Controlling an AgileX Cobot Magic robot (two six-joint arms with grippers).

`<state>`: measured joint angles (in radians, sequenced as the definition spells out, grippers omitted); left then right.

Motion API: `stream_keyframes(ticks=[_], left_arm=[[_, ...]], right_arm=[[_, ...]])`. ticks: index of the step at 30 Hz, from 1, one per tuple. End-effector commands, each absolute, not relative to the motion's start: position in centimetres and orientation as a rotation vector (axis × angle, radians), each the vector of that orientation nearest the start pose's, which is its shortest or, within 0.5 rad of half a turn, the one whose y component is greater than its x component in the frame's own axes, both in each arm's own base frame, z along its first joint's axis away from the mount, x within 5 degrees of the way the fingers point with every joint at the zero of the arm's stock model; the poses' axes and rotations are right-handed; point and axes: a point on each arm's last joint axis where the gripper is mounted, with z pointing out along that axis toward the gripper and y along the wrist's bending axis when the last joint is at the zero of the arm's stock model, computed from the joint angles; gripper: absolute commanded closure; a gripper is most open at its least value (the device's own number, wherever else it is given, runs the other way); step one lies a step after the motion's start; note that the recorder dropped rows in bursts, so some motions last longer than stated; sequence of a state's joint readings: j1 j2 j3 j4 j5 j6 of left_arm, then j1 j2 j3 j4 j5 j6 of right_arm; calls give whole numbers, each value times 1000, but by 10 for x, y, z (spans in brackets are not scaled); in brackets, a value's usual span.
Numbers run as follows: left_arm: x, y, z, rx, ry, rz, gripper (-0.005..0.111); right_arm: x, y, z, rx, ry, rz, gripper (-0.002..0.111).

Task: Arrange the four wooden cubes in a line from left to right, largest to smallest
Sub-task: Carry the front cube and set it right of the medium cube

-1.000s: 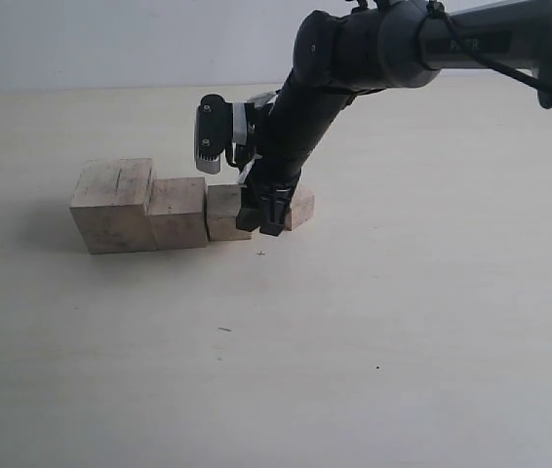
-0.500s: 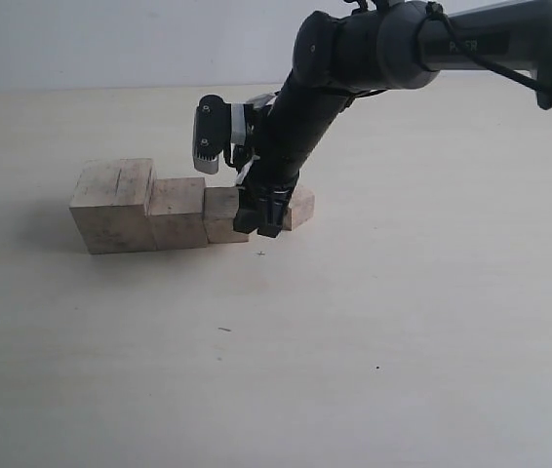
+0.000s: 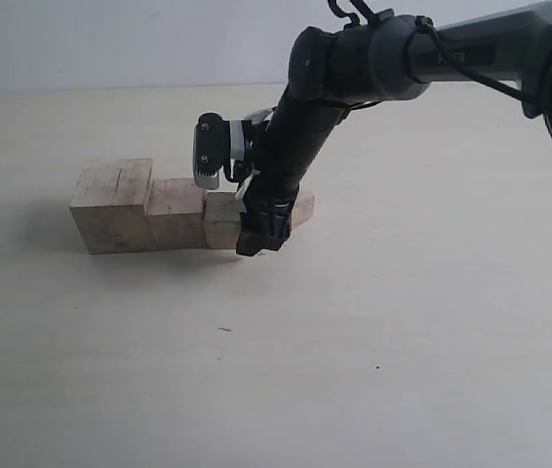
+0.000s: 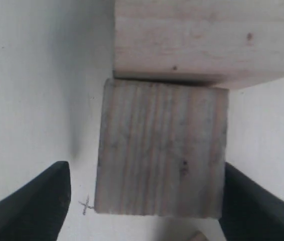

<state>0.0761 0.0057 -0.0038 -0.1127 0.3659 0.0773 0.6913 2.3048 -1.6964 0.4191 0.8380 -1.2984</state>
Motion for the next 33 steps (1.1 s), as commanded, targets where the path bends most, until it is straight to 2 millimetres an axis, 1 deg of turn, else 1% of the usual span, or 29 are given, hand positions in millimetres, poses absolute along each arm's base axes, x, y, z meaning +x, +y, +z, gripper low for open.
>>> stream_keyframes(ticks=[1,5,8,20,32,33], left_arm=[[53,0,181,-66,1835,-9,107],[53,0,181,-66,1835,-9,107],[53,0,181,-66,1835,-9,107],[53,0,181,-66,1835,-9,107],[53,0,181,-66,1835,-9,107],[53,0,181,-66,1835,-9,107]], right_arm=[[345,321,121,-2137,1794,352,31],[346,319,136,-2102,1796,319,31],[347,320,141,-2071,1802,307,31],[349,321,142,-2030,1813,295,31],[349,322,143,-1995,1834,323,31],[349,322,145,-1997,1830,316,31]])
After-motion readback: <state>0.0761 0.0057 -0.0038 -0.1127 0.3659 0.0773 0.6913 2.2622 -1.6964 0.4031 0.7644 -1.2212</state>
